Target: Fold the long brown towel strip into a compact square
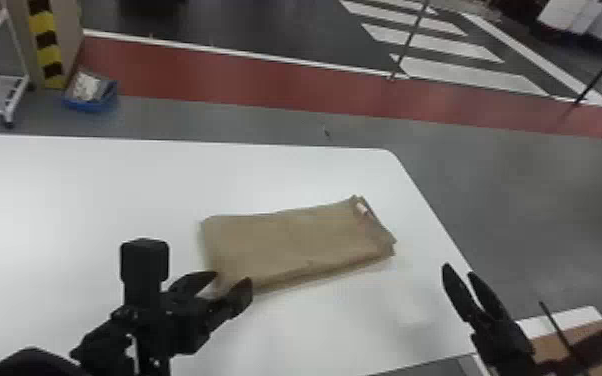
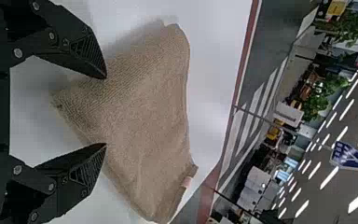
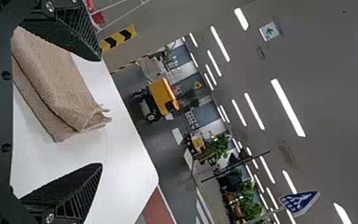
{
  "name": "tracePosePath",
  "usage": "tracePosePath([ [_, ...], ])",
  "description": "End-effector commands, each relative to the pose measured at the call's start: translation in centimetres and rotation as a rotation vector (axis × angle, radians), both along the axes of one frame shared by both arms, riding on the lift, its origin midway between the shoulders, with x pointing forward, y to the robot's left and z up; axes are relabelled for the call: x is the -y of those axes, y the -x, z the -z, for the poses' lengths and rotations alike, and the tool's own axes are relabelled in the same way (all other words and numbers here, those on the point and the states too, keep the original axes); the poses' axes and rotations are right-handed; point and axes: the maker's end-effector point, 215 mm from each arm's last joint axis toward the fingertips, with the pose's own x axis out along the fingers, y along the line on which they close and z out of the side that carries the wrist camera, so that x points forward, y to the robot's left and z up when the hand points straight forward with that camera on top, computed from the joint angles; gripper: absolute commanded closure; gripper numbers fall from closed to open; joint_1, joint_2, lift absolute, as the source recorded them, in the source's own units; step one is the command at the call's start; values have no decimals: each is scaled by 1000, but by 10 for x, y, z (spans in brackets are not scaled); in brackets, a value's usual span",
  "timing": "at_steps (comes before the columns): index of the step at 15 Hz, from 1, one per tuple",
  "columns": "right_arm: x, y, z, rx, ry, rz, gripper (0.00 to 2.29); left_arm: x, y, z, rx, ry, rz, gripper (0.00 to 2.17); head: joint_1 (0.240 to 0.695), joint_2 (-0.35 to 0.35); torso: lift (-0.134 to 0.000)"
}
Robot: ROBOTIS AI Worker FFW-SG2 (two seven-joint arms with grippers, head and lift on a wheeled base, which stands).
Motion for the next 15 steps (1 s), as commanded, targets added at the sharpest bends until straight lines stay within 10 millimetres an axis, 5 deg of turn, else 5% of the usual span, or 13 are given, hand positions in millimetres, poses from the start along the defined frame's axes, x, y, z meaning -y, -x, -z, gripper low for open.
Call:
tracePosePath([
  [1,6,8,0,13,-32,23,83,0,0,0,1,-3,0,610,695,-350,-120],
  [5,9,20,-2,31,-78,37,87,-3,1,2,-4,-17,-3,1322,695,-350,-120],
  [9,6,22,-5,37,-92,30,90,-9,-5,-12,18,-10,-18,1366,695,-350,-120],
  [15,-5,-4,-19,52,-101,4,90,-67,-9,-28,14,-48,-72,1362,695,-350,-120],
])
